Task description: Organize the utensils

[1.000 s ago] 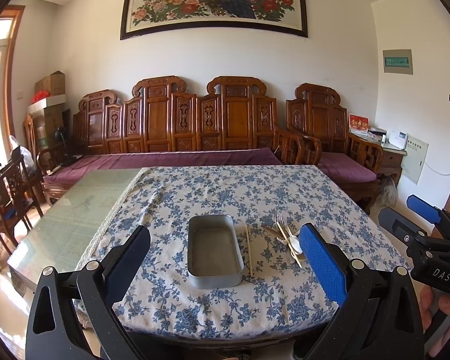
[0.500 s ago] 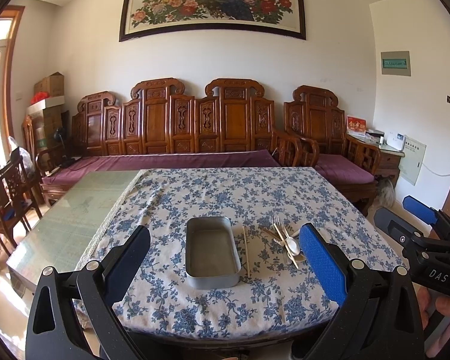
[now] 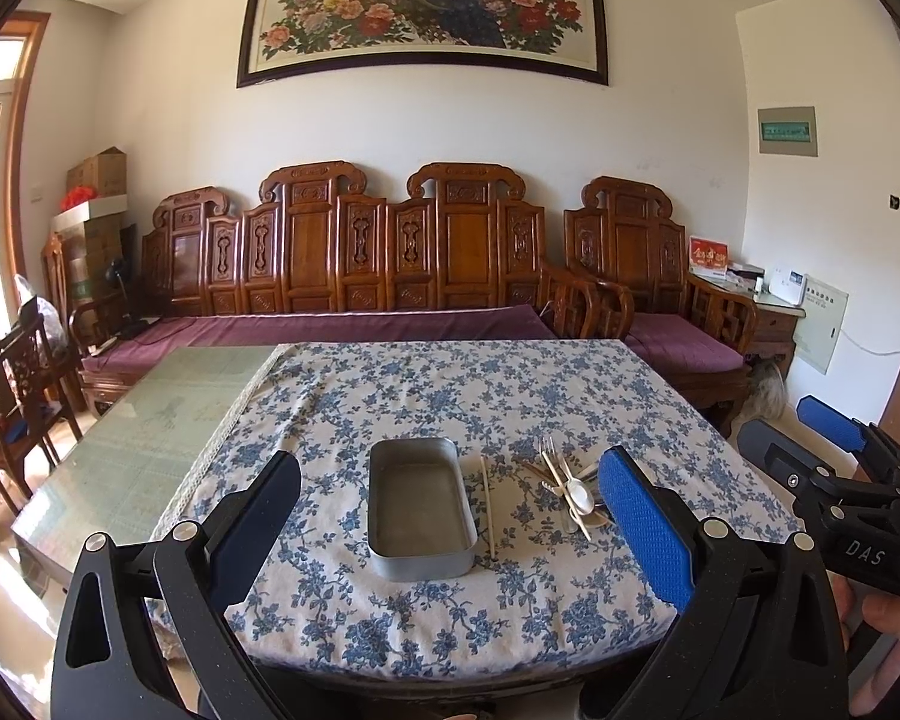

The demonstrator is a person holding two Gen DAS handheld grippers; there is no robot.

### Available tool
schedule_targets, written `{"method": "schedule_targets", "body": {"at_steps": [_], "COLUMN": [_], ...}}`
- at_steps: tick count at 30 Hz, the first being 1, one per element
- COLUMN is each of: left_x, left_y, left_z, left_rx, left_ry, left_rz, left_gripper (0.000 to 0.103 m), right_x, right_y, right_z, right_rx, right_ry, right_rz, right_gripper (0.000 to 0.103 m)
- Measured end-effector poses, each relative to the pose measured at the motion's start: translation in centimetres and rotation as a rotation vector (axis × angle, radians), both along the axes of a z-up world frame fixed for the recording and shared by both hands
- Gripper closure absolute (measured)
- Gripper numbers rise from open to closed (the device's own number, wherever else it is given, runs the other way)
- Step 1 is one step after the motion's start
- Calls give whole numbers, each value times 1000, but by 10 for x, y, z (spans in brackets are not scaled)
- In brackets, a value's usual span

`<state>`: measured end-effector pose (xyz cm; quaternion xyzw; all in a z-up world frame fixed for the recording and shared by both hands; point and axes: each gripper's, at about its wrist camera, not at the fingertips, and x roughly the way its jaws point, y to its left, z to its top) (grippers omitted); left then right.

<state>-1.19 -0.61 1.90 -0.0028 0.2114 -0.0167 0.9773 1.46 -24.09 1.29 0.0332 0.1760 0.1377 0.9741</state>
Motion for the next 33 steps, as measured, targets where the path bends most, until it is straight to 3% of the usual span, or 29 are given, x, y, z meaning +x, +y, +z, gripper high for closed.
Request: {"method": "schedule_targets", "body": {"at_steps": [15, 26, 33], "left_x": [12, 52, 82], "left_y": [0, 0, -3], "left_z": [-13, -60, -84], "left_rx": [4, 34, 48], "left_ry": [44, 166, 230], "left_rz": [-17, -59, -100], "left_gripper": [7, 7, 7], "right_x": [5, 38, 68], "right_y": [-3, -16, -21], "right_z": [-3, -48, -74], "right_rx": [1, -4, -34], "right_ry": [18, 101, 164], "right_rz": [3, 0, 4], "right_gripper": [3, 3, 17]}}
